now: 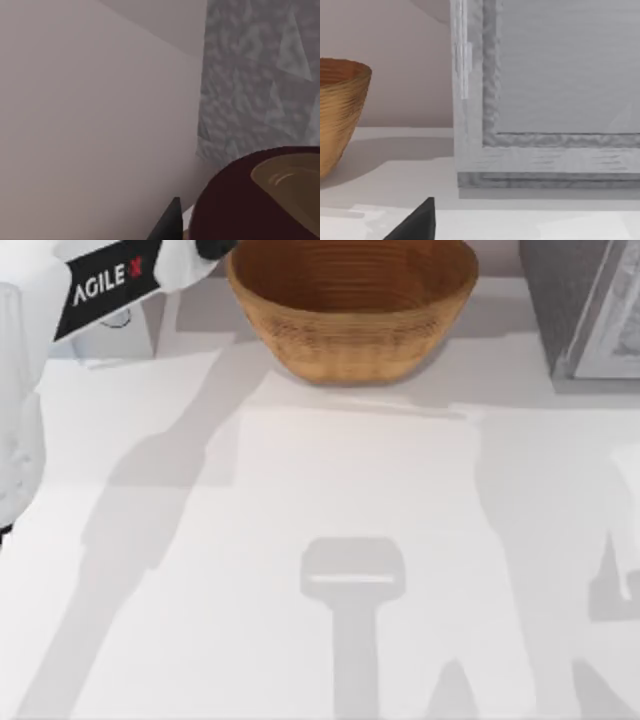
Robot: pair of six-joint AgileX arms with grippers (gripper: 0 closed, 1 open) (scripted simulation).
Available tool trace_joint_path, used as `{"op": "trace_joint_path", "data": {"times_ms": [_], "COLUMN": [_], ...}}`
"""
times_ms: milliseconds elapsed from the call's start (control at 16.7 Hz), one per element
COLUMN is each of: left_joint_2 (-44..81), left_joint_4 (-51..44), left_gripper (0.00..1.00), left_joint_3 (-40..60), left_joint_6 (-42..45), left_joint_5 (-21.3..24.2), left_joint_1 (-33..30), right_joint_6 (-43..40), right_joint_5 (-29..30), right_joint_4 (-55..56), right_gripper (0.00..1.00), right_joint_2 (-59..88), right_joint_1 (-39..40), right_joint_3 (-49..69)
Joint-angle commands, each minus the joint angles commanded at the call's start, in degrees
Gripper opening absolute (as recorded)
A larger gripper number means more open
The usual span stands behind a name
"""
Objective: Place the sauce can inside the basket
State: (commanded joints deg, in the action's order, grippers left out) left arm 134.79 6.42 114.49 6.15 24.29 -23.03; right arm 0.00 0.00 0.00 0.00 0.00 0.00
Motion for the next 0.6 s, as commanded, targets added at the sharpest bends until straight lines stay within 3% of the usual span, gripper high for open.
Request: {"op": "trace_joint_path", "data": {"times_ms": [240, 600], "left_joint_2": [0.0, 0.0], "left_joint_4": [0.0, 0.0], "left_gripper": [0.98, 1.0], "left_joint_3": [0.0, 0.0], "left_joint_6": [0.0, 0.0], "left_joint_5": [0.0, 0.0], "left_joint_1": [0.0, 0.0], "right_joint_6": [0.0, 0.0], "right_joint_5": [0.0, 0.0], "right_joint_4": [0.0, 0.0], "right_gripper": [1.0, 1.0], "right_joint_2": [0.0, 0.0], "right_joint_1": [0.0, 0.0], "right_joint_3": [0.0, 0.0]}}
